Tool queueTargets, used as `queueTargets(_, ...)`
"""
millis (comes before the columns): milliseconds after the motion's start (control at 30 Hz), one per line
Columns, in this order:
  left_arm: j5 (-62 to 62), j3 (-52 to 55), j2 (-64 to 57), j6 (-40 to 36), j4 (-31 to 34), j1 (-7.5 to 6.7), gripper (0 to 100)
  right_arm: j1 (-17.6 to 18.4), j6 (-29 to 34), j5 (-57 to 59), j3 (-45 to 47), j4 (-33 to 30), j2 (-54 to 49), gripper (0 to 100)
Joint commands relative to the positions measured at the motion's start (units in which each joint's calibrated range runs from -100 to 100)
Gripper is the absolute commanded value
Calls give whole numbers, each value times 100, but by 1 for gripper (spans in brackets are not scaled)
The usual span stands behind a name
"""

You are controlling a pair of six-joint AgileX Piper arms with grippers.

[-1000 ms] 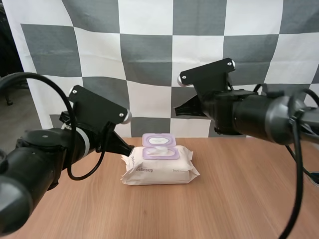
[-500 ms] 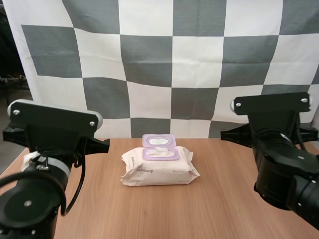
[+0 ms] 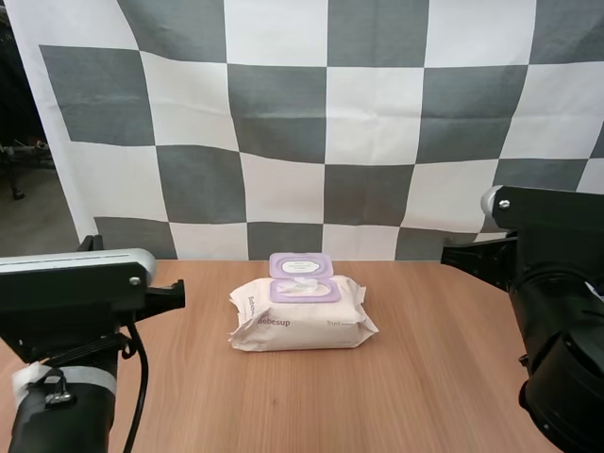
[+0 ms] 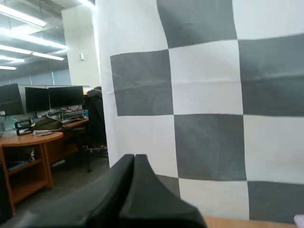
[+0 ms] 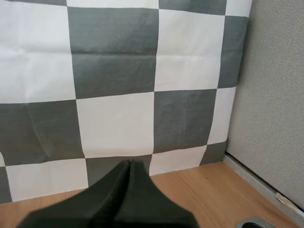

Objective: Open the wet wipes lid

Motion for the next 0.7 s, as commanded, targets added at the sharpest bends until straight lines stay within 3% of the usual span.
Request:
queueTargets(0,3,118,-124,59,-1403,-2,0,3,-2,65,189,0,-248,0)
queueTargets(200,275,499,-248,437,-1996,-2,0,3,-2,-214,1060,0,-678,0)
queueTargets(333,483,499,-248,490,-2178,-2,0,-154,-2,848,1370,-425,-1201,0)
queueTargets(467,769,499,-248,686,-2303,-2,0,-326,-2,3456,1370,-649,-2052,0)
queueTargets(500,789,499,-248,686,-2181,-2,0,-369,-2,4623,1370,-650,-2299,0)
queueTargets(600,1126,499,-248,344,-1264,-2,0,-484,-2,6948,1337,-725,-2449,0)
queueTargets(667,1188,499,-248,-362,-451,-2,0,-549,-2,7619,1334,-728,-2449,0)
